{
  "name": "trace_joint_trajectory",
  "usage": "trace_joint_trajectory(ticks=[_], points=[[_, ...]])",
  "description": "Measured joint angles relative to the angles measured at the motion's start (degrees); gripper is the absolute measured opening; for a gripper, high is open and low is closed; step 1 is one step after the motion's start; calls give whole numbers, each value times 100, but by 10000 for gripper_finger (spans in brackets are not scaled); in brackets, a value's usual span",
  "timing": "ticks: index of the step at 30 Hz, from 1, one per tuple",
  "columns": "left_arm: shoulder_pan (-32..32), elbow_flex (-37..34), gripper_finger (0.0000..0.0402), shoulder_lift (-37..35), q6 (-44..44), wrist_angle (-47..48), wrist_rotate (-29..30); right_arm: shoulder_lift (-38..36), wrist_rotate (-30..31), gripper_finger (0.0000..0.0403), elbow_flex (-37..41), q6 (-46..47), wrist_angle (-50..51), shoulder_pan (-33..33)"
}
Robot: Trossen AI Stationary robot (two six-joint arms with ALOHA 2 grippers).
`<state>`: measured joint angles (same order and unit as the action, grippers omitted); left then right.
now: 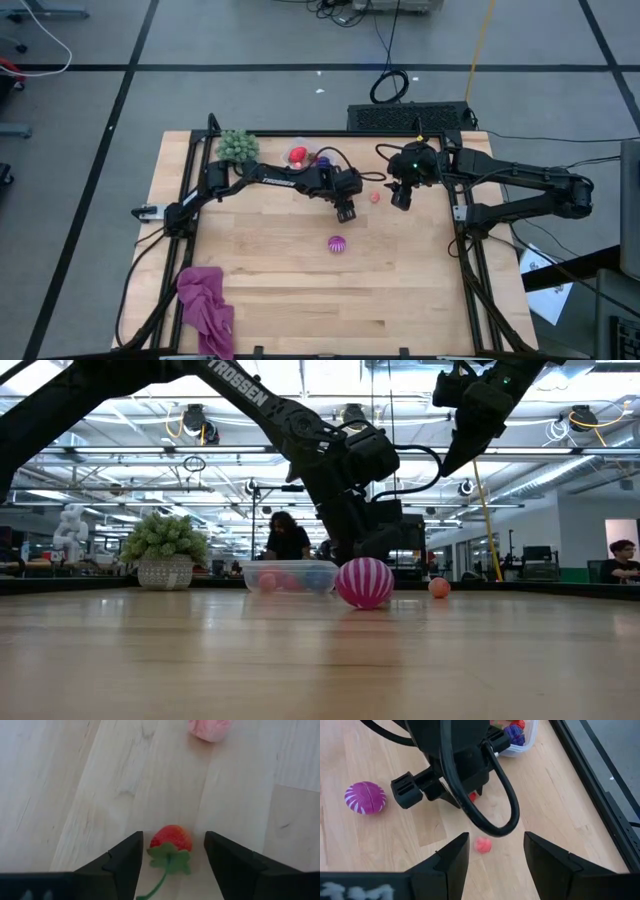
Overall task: Pick and placing Produce into tupperware
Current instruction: Put the red strawberry into the transparent bin
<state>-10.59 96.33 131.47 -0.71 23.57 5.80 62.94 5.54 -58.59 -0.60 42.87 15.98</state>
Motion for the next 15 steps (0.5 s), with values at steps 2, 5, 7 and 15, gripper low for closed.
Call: trace_joint_trajectory(ticks=[2, 5, 7, 15], points=[[2, 0, 205, 4, 0, -6, 0, 0, 0, 181, 0, 2, -5, 0], [6, 0, 174, 8, 10, -6, -24, 0, -2, 181, 0, 37, 0, -2], [11, 0, 152, 10, 37, -9, -35, 0, 0, 181, 0, 39, 11, 0], [13, -2, 111, 19, 59, -33, -42, 0, 0, 181, 0, 39, 27, 0]])
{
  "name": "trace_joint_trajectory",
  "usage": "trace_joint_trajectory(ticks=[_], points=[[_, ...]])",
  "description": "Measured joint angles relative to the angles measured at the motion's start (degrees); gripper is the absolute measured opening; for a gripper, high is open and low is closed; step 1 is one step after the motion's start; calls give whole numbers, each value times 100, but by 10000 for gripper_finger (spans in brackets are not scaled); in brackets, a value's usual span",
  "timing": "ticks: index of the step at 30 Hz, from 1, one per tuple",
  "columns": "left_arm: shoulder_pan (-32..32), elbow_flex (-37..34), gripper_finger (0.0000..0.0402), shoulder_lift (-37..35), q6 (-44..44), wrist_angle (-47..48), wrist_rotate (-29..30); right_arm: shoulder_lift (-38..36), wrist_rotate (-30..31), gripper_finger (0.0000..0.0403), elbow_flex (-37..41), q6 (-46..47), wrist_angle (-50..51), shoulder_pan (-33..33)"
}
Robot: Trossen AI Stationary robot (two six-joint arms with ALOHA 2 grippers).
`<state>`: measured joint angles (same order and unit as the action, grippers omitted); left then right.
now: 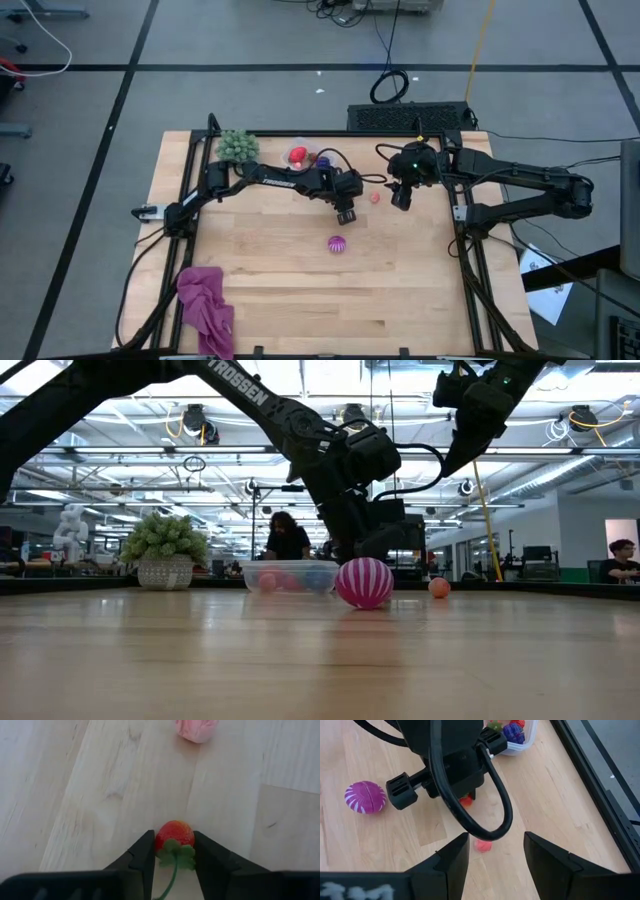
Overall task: Pick and placing Produce into tupperware
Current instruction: Put the red strawberry into the transparent bin
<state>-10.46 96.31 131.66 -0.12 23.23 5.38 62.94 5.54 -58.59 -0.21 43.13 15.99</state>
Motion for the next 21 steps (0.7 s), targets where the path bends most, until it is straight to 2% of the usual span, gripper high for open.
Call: trace_joint_trajectory(ticks=[7, 12, 21], points=[[-4, 147, 118, -9, 0, 120, 41, 0, 2, 181, 0, 0, 0, 0], [-32, 431, 114, -16, 171, 315, 363, 0, 9, 181, 0, 2, 8, -1], [-92, 1454, 119, -44, 297, 2070, 901, -2, 4, 181, 0, 0, 59, -2]])
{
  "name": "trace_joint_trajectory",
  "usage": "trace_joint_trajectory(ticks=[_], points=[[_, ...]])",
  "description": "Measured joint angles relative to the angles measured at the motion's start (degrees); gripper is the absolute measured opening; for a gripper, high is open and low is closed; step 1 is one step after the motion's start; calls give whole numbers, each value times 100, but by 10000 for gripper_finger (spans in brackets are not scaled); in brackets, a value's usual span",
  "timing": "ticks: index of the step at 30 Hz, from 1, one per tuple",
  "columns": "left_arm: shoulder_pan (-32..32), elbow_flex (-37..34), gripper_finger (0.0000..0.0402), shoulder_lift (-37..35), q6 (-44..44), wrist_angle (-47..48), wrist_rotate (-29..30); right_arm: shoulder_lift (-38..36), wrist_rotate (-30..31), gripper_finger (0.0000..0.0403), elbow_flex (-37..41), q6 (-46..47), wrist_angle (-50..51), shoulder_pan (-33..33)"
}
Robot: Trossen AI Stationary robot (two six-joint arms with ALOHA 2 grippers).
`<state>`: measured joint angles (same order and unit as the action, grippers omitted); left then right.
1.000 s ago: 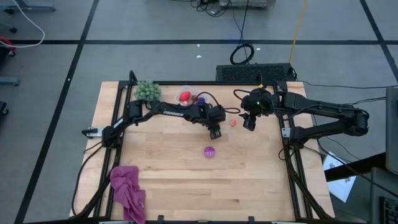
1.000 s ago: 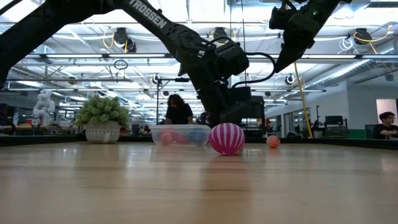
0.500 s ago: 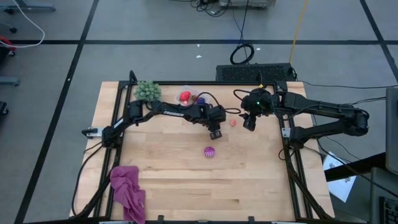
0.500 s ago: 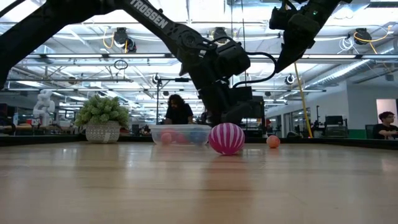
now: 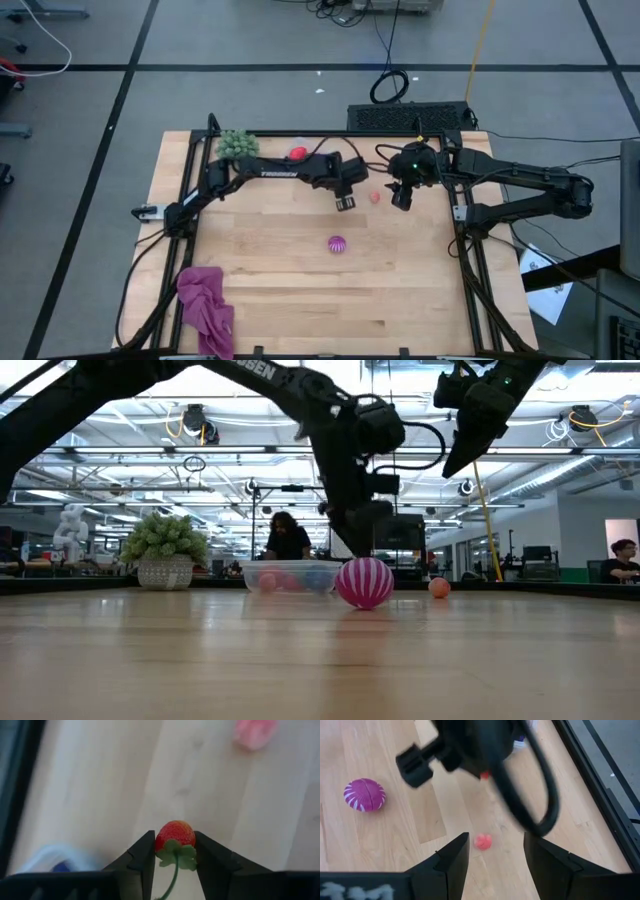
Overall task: Pick and placing Produce into tupperware
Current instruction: Put the red strawberry into the transparent bin
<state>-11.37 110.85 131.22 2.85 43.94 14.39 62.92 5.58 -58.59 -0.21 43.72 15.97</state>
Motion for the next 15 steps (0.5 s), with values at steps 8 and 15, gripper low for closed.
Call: trace_joint_trajectory(ticks=[8, 15], points=[[-226, 712, 120, -76, -125, 1907, 543, 0, 0, 181, 0, 0, 96, 0], [-680, 692, 120, -289, -640, 3134, 865, -4, 0, 181, 0, 0, 243, -2]])
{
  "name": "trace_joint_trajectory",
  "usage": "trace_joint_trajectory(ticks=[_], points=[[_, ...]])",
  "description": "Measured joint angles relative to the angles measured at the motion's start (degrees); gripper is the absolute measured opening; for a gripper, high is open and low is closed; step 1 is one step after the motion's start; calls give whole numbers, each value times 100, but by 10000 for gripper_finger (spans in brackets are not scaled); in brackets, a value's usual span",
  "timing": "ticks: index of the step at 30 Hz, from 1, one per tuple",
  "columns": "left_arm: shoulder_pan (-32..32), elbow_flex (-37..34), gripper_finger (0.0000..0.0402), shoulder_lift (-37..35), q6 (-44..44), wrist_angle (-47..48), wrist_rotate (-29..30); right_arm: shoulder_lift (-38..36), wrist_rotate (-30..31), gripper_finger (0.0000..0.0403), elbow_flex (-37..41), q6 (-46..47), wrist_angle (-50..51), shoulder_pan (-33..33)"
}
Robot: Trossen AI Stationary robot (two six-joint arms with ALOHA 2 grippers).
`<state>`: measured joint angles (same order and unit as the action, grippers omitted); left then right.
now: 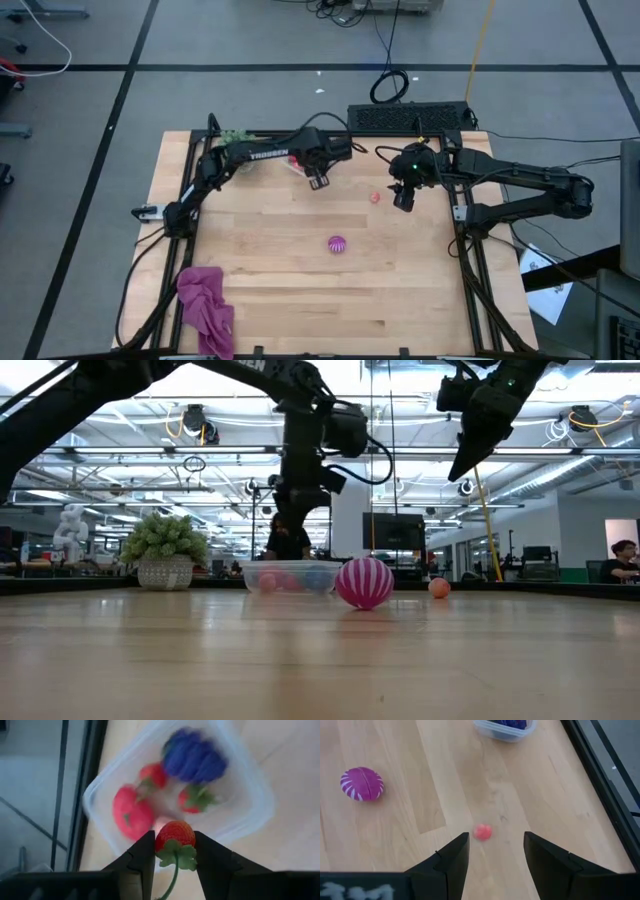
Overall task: Pick and placing Produce into tupperware
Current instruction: Put the red strawberry into the transparent bin
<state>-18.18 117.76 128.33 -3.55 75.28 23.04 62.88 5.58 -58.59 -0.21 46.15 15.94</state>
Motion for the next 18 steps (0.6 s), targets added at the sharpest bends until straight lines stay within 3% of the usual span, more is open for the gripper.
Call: trace_joint_trajectory(ticks=[18], points=[[-408, -926, 120, -15, 83, -674, -370, 1, -1, 181, 0, -44, 39, 0]])
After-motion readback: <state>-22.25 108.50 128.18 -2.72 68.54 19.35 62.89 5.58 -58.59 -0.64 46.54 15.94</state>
